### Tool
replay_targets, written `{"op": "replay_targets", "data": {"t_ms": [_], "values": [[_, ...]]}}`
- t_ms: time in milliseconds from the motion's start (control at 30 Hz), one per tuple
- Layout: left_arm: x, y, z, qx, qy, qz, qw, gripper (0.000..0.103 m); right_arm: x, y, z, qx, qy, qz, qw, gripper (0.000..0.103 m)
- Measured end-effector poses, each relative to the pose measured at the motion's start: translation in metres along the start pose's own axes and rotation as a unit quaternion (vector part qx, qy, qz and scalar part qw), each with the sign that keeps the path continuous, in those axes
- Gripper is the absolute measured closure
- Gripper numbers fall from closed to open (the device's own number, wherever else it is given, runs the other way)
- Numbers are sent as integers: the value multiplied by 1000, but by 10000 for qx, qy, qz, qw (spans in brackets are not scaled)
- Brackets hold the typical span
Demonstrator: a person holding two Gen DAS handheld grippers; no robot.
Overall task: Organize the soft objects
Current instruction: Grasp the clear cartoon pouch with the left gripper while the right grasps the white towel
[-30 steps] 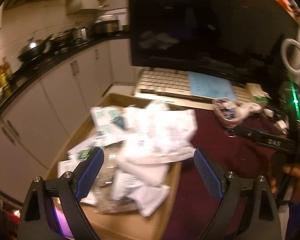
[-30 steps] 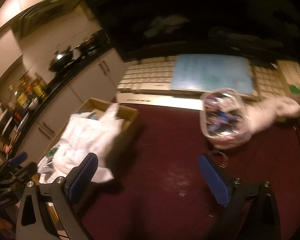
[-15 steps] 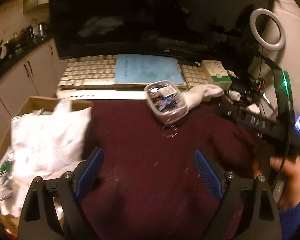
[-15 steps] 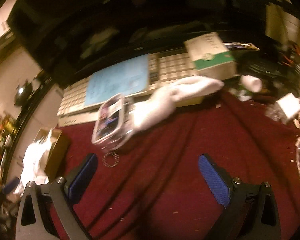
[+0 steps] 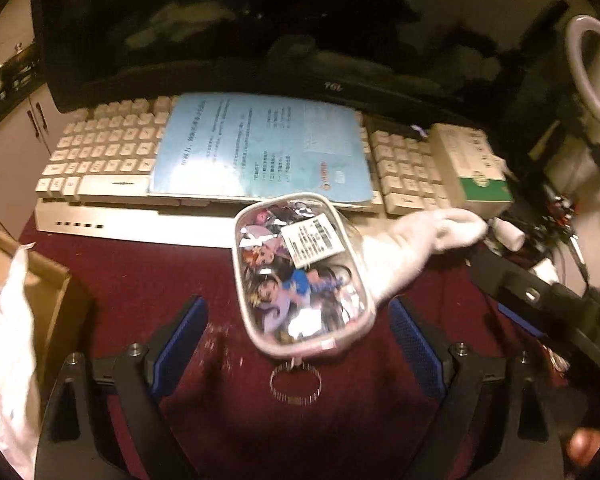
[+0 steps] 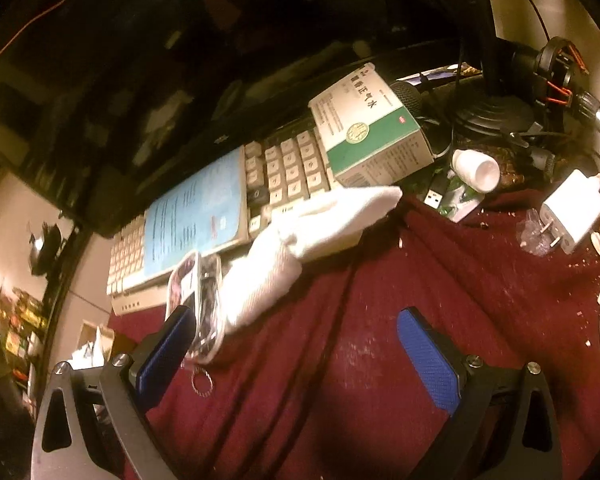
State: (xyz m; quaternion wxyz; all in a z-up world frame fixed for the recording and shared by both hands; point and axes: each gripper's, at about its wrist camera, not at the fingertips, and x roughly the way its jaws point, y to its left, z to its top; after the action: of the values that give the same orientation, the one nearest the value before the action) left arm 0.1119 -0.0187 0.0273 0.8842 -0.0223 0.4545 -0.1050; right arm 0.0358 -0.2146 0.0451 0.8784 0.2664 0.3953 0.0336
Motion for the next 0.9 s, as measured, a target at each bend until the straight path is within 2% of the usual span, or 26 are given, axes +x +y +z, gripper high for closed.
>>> {"op": "replay_targets", "data": {"t_ms": [100, 200, 233, 267, 300, 367, 433, 667, 767, 800, 867, 900], "values": [[17, 0, 4, -7, 125, 111, 9999, 12, 7, 0, 4, 88, 19, 4, 10000, 1], [25, 8, 3, -218, 137, -9, 9997, 12, 15, -2, 8, 184, 101, 36, 9998, 1], [25, 10, 3, -247, 124, -44, 9996, 16, 18, -3, 10, 210, 118, 45, 9997, 1], [25, 12, 2, -255, 110, -103, 9996, 28, 21, -2, 11, 216, 133, 53, 9997, 4], [25, 13, 1, -232, 116, -136, 9996, 28, 23, 0, 13, 191, 152, 59, 9997, 7], [21, 15, -2, -124, 117, -129, 9998, 31, 31, 5, 16, 126, 238, 112, 9996, 23], [15, 18, -7, -79, 164, -207, 9996, 31, 39, 9, 17, 151, 355, 230, 9990, 27], [-21, 36, -45, 16, 202, -337, 9992, 31, 76, 25, 15, 330, 668, 527, 9958, 28], [-34, 40, -60, 60, 210, -314, 9993, 31, 80, 32, 14, 239, 541, 450, 9972, 29], [-38, 40, -63, 77, 216, -312, 9993, 31, 80, 33, 14, 225, 519, 412, 9975, 32], [-43, 43, -69, 129, 232, -269, 9993, 31, 82, 32, 13, 152, 490, 290, 9983, 57], [-43, 42, -70, 151, 234, -249, 9993, 31, 82, 31, 13, 163, 474, 338, 9982, 57]]}}
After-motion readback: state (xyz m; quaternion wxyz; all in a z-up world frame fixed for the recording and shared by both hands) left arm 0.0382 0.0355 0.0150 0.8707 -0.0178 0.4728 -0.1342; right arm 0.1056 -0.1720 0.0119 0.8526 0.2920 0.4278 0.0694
